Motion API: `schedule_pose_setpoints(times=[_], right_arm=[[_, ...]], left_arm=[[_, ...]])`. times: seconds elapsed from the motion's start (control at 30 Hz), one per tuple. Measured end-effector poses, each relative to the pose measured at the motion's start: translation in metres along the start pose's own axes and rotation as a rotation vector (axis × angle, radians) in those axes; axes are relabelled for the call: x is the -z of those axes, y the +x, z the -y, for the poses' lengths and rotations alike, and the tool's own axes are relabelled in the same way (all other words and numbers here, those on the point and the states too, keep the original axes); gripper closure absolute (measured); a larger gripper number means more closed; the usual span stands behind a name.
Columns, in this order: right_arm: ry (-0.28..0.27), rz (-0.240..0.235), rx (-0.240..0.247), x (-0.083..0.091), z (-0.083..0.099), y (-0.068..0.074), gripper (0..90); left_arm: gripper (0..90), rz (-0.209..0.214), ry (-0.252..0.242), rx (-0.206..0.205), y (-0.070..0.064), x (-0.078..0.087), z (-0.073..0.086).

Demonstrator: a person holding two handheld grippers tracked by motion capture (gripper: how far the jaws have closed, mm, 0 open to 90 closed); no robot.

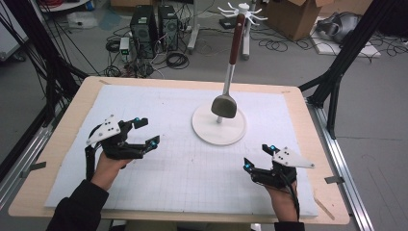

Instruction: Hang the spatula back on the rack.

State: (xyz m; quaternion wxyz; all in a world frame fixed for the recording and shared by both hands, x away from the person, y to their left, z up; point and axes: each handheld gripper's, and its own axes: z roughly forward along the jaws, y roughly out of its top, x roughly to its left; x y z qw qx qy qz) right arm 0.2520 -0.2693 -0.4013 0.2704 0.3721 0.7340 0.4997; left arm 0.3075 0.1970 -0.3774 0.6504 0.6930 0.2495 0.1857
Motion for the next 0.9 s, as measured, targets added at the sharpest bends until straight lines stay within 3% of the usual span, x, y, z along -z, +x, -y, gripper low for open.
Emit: schedule_pose_setpoints(times=[0.13,0.33,0.9], right_arm=[[0.004,0.007,-0.005,0.0,0.002,0.003,18.7],[0.012,0.007,0.0,-0.004,0.004,0.005,18.7],[0.023,0.006,-0.013,-0.005,0.009,0.003,18.7]], left_arm=[[20.4,-0.019,0.015,0.039,0.003,0.009,0.017],[20.4,-0.039,0.027,0.062,0.007,0.015,0.032],[20.7,-0.067,0.044,0.074,0.011,0.016,0.037]])
